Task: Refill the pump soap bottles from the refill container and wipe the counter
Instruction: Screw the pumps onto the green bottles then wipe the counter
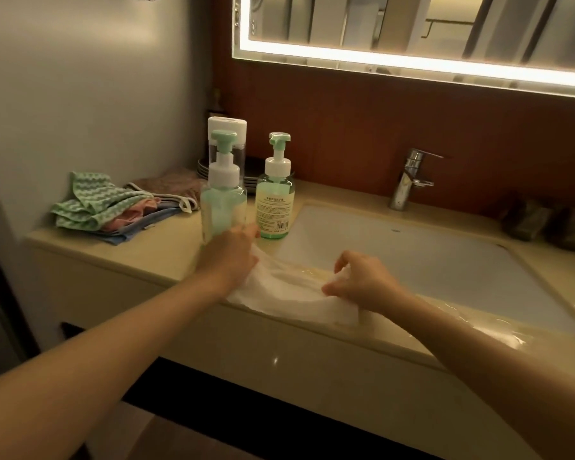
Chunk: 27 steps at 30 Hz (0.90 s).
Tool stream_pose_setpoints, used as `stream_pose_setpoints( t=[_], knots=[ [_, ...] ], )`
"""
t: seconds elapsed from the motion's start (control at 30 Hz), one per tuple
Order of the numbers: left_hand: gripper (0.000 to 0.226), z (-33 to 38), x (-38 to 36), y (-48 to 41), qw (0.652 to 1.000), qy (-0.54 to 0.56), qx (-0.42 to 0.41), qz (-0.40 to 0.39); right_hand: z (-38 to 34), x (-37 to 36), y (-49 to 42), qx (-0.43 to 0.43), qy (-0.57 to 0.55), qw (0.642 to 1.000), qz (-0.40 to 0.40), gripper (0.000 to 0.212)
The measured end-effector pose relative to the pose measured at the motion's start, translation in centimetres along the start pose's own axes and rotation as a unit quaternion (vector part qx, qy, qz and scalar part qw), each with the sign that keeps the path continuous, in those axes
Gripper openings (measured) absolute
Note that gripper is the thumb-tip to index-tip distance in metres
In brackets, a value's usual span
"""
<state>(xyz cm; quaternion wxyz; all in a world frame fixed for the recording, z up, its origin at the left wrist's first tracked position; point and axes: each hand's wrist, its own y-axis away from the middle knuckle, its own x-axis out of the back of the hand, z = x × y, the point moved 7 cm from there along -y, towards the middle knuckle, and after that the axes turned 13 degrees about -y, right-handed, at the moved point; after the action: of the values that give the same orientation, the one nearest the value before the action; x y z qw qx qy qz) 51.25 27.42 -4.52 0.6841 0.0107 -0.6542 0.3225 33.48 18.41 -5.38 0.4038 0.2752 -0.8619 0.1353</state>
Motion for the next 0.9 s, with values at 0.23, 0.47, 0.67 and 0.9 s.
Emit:
stream_pose_setpoints(
  t=[0.23,0.47,0.67,0.9],
  knots=[
    [0.023,4.3,-0.1,1.8,0.987,-0.085,-0.131,0.043,2.1,1.5,0.4,-0.028,0.065,0.997,0.007,0.051],
    [0.047,4.8,-2.6,2.2,0.972,-0.069,-0.126,-0.185,-2.1,2.6,3.2,0.196,0.061,0.974,0.098,0.055],
    [0.050,5.2,-3.5,2.4,0.960,-0.086,-0.143,-0.226,-1.2,-4.0,2.8,0.149,0.181,0.968,-0.087,0.048],
    [0.052,8.1,-4.5,2.8,0.951,-0.099,-0.151,-0.250,2.0,-2.5,3.6,0.100,0.245,0.954,-0.138,0.054]
  ],
)
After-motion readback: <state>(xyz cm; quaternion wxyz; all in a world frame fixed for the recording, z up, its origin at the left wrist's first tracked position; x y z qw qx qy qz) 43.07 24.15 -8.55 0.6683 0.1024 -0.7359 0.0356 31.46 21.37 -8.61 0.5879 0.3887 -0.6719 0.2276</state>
